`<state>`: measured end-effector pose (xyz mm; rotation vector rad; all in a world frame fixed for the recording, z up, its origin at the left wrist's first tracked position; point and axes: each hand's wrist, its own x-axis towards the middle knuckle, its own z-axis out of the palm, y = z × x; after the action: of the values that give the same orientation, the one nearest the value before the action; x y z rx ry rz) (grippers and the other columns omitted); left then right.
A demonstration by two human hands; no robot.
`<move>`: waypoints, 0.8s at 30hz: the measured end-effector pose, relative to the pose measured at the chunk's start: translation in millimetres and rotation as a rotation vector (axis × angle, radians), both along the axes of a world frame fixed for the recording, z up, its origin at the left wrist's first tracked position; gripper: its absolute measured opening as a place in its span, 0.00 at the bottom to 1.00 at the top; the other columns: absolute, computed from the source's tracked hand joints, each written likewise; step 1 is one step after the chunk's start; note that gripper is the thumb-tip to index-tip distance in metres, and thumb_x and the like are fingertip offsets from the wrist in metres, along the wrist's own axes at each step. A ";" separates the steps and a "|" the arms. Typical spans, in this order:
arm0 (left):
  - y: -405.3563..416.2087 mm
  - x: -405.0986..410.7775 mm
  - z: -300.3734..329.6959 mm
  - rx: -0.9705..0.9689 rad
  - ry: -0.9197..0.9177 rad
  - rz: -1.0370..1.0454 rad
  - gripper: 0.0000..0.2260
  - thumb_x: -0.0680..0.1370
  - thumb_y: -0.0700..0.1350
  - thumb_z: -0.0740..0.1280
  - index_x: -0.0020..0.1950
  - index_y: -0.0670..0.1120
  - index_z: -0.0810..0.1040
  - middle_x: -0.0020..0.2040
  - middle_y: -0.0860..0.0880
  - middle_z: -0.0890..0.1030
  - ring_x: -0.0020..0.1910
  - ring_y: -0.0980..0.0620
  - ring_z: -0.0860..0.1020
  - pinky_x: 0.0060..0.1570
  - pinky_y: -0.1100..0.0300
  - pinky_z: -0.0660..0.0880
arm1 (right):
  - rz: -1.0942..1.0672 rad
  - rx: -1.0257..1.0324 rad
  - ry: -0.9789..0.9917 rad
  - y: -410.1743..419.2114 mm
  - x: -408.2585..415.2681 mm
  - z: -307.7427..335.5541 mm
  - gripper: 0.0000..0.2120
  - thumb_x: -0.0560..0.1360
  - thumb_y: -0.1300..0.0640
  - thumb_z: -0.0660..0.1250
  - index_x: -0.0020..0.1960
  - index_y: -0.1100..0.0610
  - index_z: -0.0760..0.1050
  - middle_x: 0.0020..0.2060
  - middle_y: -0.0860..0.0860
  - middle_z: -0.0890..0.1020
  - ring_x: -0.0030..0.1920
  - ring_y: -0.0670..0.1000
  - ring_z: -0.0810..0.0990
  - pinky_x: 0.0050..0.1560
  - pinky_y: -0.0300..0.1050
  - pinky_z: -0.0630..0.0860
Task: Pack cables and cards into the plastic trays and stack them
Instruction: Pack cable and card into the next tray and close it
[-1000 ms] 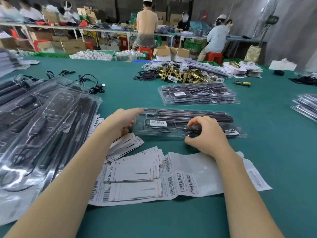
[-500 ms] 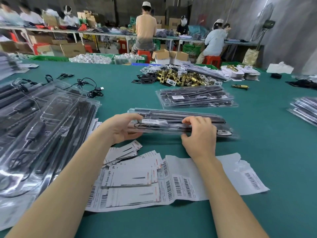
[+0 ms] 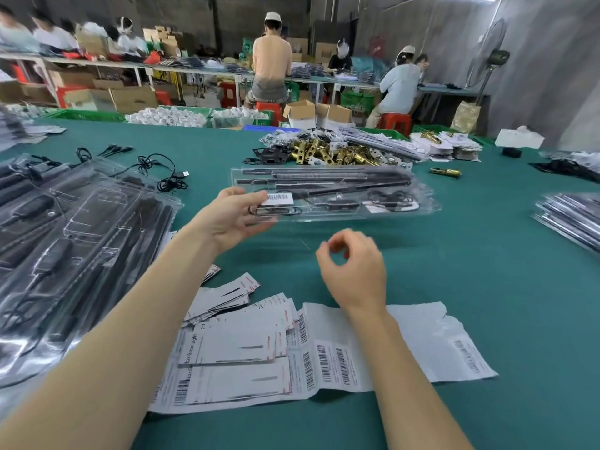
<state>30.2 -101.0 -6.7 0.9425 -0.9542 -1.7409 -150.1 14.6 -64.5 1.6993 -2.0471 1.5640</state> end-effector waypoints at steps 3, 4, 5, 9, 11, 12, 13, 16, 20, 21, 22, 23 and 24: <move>-21.4 -25.4 7.9 -0.006 0.013 -0.031 0.19 0.79 0.36 0.70 0.63 0.45 0.62 0.57 0.39 0.81 0.43 0.43 0.85 0.37 0.52 0.83 | 0.028 0.336 -0.020 -6.2 -5.9 -8.5 0.06 0.74 0.50 0.69 0.41 0.50 0.78 0.40 0.43 0.81 0.49 0.50 0.76 0.48 0.46 0.74; -28.6 -36.7 10.2 -0.005 0.000 -0.028 0.21 0.79 0.37 0.70 0.66 0.43 0.63 0.60 0.38 0.80 0.44 0.43 0.84 0.36 0.53 0.83 | 0.019 0.357 -0.026 -8.5 -7.5 -9.5 0.05 0.74 0.49 0.69 0.41 0.50 0.78 0.40 0.43 0.82 0.49 0.50 0.76 0.47 0.45 0.73; -36.2 -48.7 12.2 -0.001 -0.013 -0.020 0.23 0.79 0.37 0.70 0.70 0.41 0.64 0.64 0.38 0.78 0.45 0.43 0.84 0.35 0.53 0.83 | 0.011 0.359 -0.043 -10.2 -8.2 -9.6 0.05 0.74 0.49 0.69 0.41 0.49 0.78 0.39 0.42 0.82 0.49 0.50 0.77 0.46 0.44 0.72; -60.5 -94.4 16.5 0.023 -0.041 0.052 0.23 0.79 0.39 0.71 0.71 0.38 0.68 0.66 0.39 0.76 0.51 0.44 0.83 0.33 0.57 0.82 | -0.005 0.363 -0.086 -12.3 -7.6 -9.3 0.04 0.73 0.50 0.69 0.40 0.48 0.79 0.38 0.41 0.82 0.48 0.49 0.77 0.45 0.43 0.72; -69.4 -112.4 12.6 0.050 -0.154 0.079 0.23 0.79 0.42 0.72 0.70 0.39 0.69 0.65 0.42 0.74 0.52 0.46 0.82 0.34 0.57 0.82 | 0.004 0.364 -0.079 -12.5 -8.3 -9.3 0.05 0.73 0.50 0.69 0.41 0.49 0.79 0.37 0.42 0.82 0.47 0.49 0.78 0.45 0.43 0.73; -72.2 -119.4 11.1 0.056 -0.250 0.052 0.21 0.79 0.44 0.71 0.68 0.40 0.70 0.63 0.43 0.74 0.47 0.49 0.81 0.33 0.60 0.80 | 0.006 0.363 -0.080 -12.7 -8.9 -9.2 0.05 0.74 0.50 0.69 0.41 0.49 0.79 0.37 0.42 0.82 0.47 0.50 0.78 0.45 0.43 0.74; -75.6 -124.4 9.5 0.053 -0.345 0.020 0.18 0.80 0.46 0.71 0.66 0.41 0.71 0.61 0.44 0.75 0.39 0.53 0.78 0.30 0.63 0.77 | 0.005 0.365 -0.083 -12.7 -9.4 -9.2 0.05 0.74 0.50 0.69 0.41 0.50 0.79 0.37 0.42 0.82 0.47 0.50 0.78 0.46 0.44 0.74; -88.5 -132.7 9.3 -0.001 -0.488 0.008 0.14 0.77 0.45 0.74 0.57 0.40 0.76 0.50 0.44 0.80 0.26 0.56 0.70 0.27 0.65 0.74 | 0.004 0.371 -0.078 -13.7 -10.0 -8.6 0.05 0.74 0.50 0.68 0.41 0.50 0.79 0.38 0.42 0.83 0.47 0.50 0.79 0.48 0.45 0.77; -87.6 -138.2 9.6 -0.066 -0.678 -0.029 0.21 0.79 0.43 0.71 0.68 0.35 0.72 0.39 0.46 0.75 0.33 0.52 0.70 0.47 0.59 0.77 | -0.006 0.372 -0.064 -13.9 -10.0 -8.0 0.06 0.74 0.49 0.68 0.42 0.50 0.79 0.39 0.42 0.83 0.47 0.51 0.79 0.49 0.46 0.77; -85.8 -138.3 10.0 -0.079 -0.715 -0.060 0.22 0.80 0.44 0.70 0.70 0.37 0.70 0.41 0.46 0.76 0.34 0.51 0.70 0.44 0.60 0.74 | -0.006 0.373 -0.066 -13.5 -9.8 -8.0 0.06 0.74 0.49 0.68 0.42 0.50 0.79 0.39 0.42 0.83 0.47 0.51 0.79 0.49 0.46 0.77; -86.3 -138.7 9.8 -0.104 -0.745 -0.082 0.22 0.80 0.45 0.70 0.71 0.38 0.70 0.47 0.45 0.79 0.38 0.49 0.72 0.44 0.59 0.74 | -0.005 0.373 -0.066 -13.4 -9.7 -8.0 0.06 0.74 0.49 0.68 0.42 0.50 0.79 0.39 0.42 0.83 0.47 0.50 0.79 0.48 0.46 0.77; -89.1 -138.8 8.8 -0.146 -0.786 -0.083 0.23 0.79 0.45 0.71 0.71 0.38 0.71 0.56 0.43 0.81 0.44 0.48 0.73 0.48 0.58 0.75 | -0.003 0.371 -0.065 -13.8 -9.8 -8.1 0.06 0.74 0.49 0.68 0.42 0.50 0.79 0.39 0.42 0.82 0.47 0.50 0.78 0.48 0.46 0.77; -91.7 -138.9 7.8 -0.187 -0.825 -0.066 0.23 0.77 0.45 0.73 0.70 0.39 0.73 0.63 0.42 0.79 0.49 0.47 0.75 0.56 0.56 0.76 | -0.002 0.369 -0.064 -14.3 -10.0 -8.4 0.06 0.74 0.49 0.68 0.42 0.50 0.79 0.39 0.42 0.82 0.47 0.50 0.78 0.48 0.46 0.77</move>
<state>-108.8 -192.6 1.1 1.5535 -1.6444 -1.2639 -160.1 0.3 -72.9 1.7693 -2.4954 1.3171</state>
